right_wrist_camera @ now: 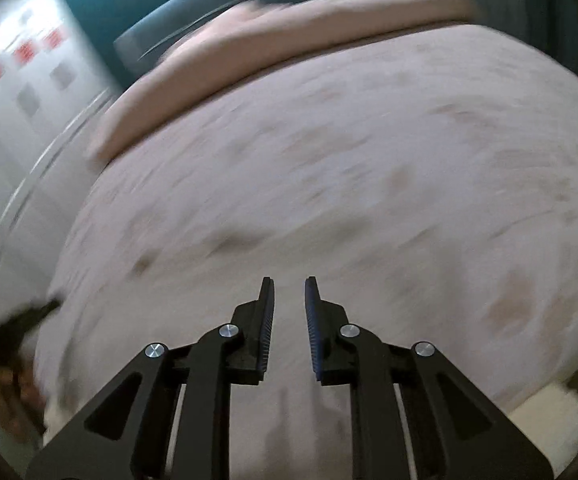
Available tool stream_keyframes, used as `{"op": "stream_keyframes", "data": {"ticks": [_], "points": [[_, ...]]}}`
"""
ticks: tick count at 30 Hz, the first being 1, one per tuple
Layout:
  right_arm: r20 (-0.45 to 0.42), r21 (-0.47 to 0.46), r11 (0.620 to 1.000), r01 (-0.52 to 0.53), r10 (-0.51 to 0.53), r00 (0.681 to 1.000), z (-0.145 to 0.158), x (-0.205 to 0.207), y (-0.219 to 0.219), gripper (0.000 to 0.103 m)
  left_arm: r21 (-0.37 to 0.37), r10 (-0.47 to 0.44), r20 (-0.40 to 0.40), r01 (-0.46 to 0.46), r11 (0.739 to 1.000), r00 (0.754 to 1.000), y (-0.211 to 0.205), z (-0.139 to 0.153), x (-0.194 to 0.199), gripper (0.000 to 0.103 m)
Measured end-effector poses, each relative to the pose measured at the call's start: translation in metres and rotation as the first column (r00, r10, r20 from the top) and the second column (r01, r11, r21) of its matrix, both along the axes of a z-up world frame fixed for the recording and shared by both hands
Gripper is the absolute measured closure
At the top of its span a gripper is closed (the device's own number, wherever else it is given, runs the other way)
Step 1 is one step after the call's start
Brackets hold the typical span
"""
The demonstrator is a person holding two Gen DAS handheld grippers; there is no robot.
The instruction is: Fold small clothes
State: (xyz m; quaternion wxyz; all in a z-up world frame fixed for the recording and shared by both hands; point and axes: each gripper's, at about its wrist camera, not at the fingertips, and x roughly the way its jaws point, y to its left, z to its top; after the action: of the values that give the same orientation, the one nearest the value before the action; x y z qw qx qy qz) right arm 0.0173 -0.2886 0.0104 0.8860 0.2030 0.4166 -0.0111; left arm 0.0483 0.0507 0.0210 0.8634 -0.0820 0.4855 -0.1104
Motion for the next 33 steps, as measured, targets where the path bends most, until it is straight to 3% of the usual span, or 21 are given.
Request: {"op": "stream_keyframes", "data": {"ticks": [2, 4, 7, 9, 13, 15, 17, 18, 21, 23, 27, 33], "points": [[-0.038, 0.042, 0.985, -0.166, 0.167, 0.985, -0.009, -0.01, 0.056, 0.087, -0.07, -0.106, -0.054, 0.102, 0.992, 0.993, -0.028, -0.006, -0.024, 0.092], [-0.082, 0.092, 0.954, -0.287, 0.294, 0.952, -0.025, -0.018, 0.102, 0.087, -0.091, -0.204, -0.121, 0.194, 0.977, 0.971, -0.057, -0.022, -0.047, 0.091], [-0.157, 0.039, 0.937, -0.348, 0.35, 0.924, -0.046, -0.033, 0.131, 0.09, 0.006, -0.252, -0.184, 0.257, 0.966, 0.95, -0.079, -0.05, -0.074, 0.089], [-0.171, 0.046, 0.948, -0.315, 0.318, 0.932, -0.049, -0.045, 0.116, 0.091, -0.012, -0.239, -0.181, 0.241, 0.971, 0.954, -0.07, -0.052, -0.082, 0.089], [-0.245, 0.014, 0.997, -0.077, 0.078, 0.966, -0.055, -0.077, 0.023, 0.095, -0.015, -0.17, -0.209, 0.171, 0.985, 0.963, -0.033, -0.052, -0.083, 0.089], [-0.317, -0.105, 0.993, 0.058, -0.089, 0.944, -0.063, -0.093, -0.01, 0.099, -0.041, -0.13, -0.234, 0.124, 0.991, 0.963, -0.015, -0.056, -0.085, 0.092], [-0.33, 0.006, 0.985, 0.171, -0.159, 0.931, -0.066, -0.11, -0.044, 0.103, -0.059, -0.103, -0.253, 0.091, 0.994, 0.962, -0.005, -0.06, -0.086, 0.095], [-0.322, -0.002, 0.981, 0.193, -0.183, 0.929, -0.06, -0.113, -0.049, 0.103, -0.065, -0.096, -0.255, 0.082, 0.994, 0.962, -0.005, -0.062, -0.085, 0.095], [-0.259, -0.11, 0.985, 0.133, -0.157, 0.953, -0.038, -0.109, -0.025, 0.095, -0.032, -0.087, -0.242, 0.082, 0.996, 0.966, -0.011, -0.06, -0.087, 0.095], [-0.22, -0.095, 0.994, 0.063, -0.083, 0.972, -0.028, -0.098, -0.002, 0.095, 0.008, -0.09, -0.231, 0.094, 0.996, 0.969, -0.017, -0.059, -0.088, 0.095], [-0.307, -0.179, 0.984, -0.005, -0.051, 0.95, -0.065, -0.08, 0.006, 0.094, 0.016, -0.089, -0.223, 0.095, 0.995, 0.971, -0.018, -0.059, -0.089, 0.095], [-0.244, -0.169, 0.986, 0.017, -0.058, 0.968, -0.03, -0.083, 0.014, 0.09, -0.024, -0.073, -0.22, 0.069, 0.997, 0.973, -0.012, -0.062, -0.092, 0.096]]}}
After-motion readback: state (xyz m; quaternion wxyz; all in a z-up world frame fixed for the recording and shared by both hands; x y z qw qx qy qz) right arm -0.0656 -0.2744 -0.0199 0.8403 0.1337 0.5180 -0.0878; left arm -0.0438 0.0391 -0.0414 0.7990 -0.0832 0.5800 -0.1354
